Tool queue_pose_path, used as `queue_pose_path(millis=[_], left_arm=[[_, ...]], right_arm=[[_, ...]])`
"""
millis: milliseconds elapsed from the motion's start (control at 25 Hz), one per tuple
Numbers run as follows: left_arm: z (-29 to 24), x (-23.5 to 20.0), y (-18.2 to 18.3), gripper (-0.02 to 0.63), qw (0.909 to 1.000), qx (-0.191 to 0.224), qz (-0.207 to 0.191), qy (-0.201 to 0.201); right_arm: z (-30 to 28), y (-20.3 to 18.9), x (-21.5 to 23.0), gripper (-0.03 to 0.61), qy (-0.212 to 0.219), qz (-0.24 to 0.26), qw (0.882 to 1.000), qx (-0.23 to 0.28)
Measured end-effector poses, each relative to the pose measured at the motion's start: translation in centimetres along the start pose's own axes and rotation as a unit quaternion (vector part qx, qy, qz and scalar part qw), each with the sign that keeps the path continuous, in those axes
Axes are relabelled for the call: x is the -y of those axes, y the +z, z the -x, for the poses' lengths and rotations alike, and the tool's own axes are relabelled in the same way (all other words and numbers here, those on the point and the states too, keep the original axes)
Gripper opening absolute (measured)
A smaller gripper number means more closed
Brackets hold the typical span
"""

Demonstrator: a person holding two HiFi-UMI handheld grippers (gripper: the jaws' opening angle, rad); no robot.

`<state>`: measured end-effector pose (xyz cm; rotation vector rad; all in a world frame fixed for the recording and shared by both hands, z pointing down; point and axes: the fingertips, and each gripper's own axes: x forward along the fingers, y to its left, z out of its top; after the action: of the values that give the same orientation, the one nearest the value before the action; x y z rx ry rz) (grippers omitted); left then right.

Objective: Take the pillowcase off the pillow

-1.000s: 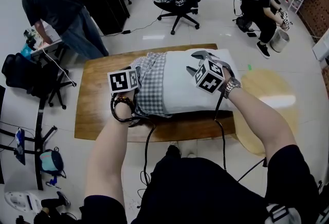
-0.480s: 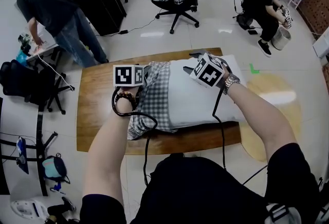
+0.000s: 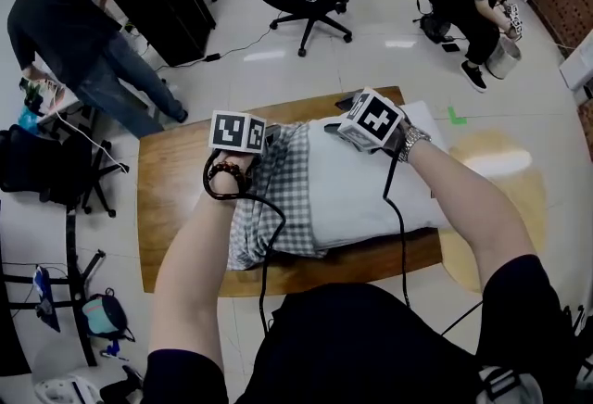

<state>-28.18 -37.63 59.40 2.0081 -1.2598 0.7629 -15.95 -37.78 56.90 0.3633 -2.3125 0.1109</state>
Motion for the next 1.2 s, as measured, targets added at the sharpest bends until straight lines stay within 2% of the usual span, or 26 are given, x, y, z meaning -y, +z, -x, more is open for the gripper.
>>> queue_pose_path(millis=[360,560,640,680,880,960,1200], left_arm=[[-3.4,-2.4,0.8,0.241,0.9969,-0.07,-0.016,-0.033],[-5.4,-3.6,0.2,0.236,0.9926,-0.11,-0.016,-0.049],[-5.9,-3.8,0.0,0.211,0.9906,-0.123,-0.018,-0.057],[-6.0,-3.9,-0.1,0.189,0.9898,-0.128,-0.021,-0.059],[-6.1,-4.9,0.1,0.063,0.9903,-0.127,-0.034,-0.045],[-5.9,-5.1,0.2,0.037,0.9917,-0.119,-0.027,-0.039],[-4.9,-6.6,0.7,0.025,0.9953,-0.096,-0.006,-0.014]], right_arm=[[-3.9,1.3,2.0,0.284,0.056,-0.036,0.997,-0.046],[-6.7,-0.5,2.6,0.293,0.1,-0.071,0.988,-0.095],[-7.6,-1.3,2.6,0.288,0.115,-0.085,0.983,-0.114],[-7.9,-1.6,2.4,0.259,0.12,-0.089,0.981,-0.123],[-8.0,-1.5,1.9,0.03,0.122,-0.083,0.979,-0.14],[-7.5,-1.5,1.9,0.015,0.114,-0.083,0.98,-0.139],[-5.7,-1.4,2.8,0.011,0.093,-0.097,0.982,-0.134]])
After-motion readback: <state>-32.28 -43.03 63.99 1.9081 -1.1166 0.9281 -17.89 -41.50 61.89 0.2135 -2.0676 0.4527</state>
